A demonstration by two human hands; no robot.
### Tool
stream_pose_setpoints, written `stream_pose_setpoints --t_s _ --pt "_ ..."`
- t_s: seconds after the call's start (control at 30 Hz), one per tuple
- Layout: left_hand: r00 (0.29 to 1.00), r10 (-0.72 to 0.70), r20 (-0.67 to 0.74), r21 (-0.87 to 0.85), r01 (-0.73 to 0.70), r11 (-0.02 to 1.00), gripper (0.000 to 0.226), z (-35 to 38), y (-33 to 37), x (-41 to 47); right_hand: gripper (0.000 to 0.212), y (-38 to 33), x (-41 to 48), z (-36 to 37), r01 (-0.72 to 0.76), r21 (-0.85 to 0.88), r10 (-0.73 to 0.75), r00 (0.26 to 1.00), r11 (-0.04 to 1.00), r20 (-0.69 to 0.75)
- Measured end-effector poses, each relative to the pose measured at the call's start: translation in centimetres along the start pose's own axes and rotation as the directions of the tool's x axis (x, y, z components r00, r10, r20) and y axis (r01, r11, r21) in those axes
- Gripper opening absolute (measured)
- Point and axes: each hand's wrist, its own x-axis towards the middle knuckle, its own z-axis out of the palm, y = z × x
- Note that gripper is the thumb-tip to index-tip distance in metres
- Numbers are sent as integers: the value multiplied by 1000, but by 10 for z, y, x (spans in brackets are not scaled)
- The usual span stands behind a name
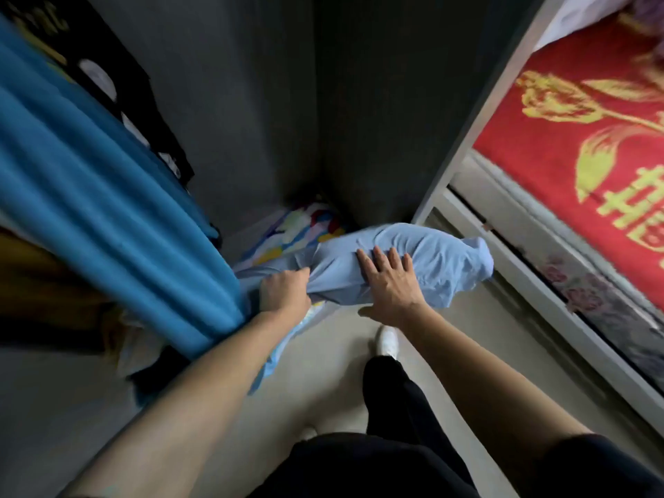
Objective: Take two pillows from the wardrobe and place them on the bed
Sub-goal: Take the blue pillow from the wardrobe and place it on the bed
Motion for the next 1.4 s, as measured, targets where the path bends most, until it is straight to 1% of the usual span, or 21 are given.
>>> stream_pose_setpoints --t_s 0.13,0.27,0.4,0.5,0.6,0.7,0.77,0.87,0.97,1.07,1.13,1.2,1.3,1.37,1.4 --pt "999 25 -42 -44 -26 999 23 -35 4 -25 115 -13 -49 -33 -61 22 63 991 998 -115" --pt "988 132 -77 -12 -133 991 23 -60 18 -51 114 -8 -85 -55 -109 21 110 983 994 -150" --pt "961 244 -128 19 -244 970 20 -80 46 -80 117 5 -112 -71 -160 0 158 970 987 -185" --pt "932 312 -186 19 -314 949 22 -94 74 -99 117 27 -135 -85 -185 4 180 952 983 -247" --pt "895 390 -217 40 -392 919 26 -98 103 -112 113 50 -152 -100 -172 -34 157 951 984 -267" --pt "845 481 -234 47 -484 874 28 -101 159 -130 105 96 -191 -110 -163 -57 143 956 985 -255" --pt "828 511 -230 38 -517 855 31 -102 202 -140 95 135 -224 -114 -171 -73 151 962 983 -227" --pt "804 554 -216 22 -563 826 40 -99 270 -150 74 196 -273 -114 -249 -76 226 946 966 -234" --pt "773 597 -216 -6 -612 790 51 -97 333 -158 59 247 -312 -112 -332 -41 312 916 942 -253" --pt "754 626 -202 -14 -641 768 51 -102 383 -159 45 287 -340 -111 -412 -17 390 875 911 -289" --pt "745 635 -206 -3 -649 760 48 -109 409 -153 35 309 -350 -113 -447 -11 418 845 894 -335" --pt "730 645 -226 0 -662 749 47 -117 429 -143 31 330 -353 -118 -462 11 431 820 887 -377" --pt "684 654 -324 -20 -696 718 49 -131 450 -115 28 361 -344 -132 -470 47 445 793 881 -416" --pt "674 663 -326 -30 -708 705 61 -138 462 -88 26 381 -330 -142 -481 62 458 780 875 -427" --pt "681 667 -302 -37 -708 706 72 -141 468 -73 26 393 -323 -147 -487 65 465 775 871 -428"
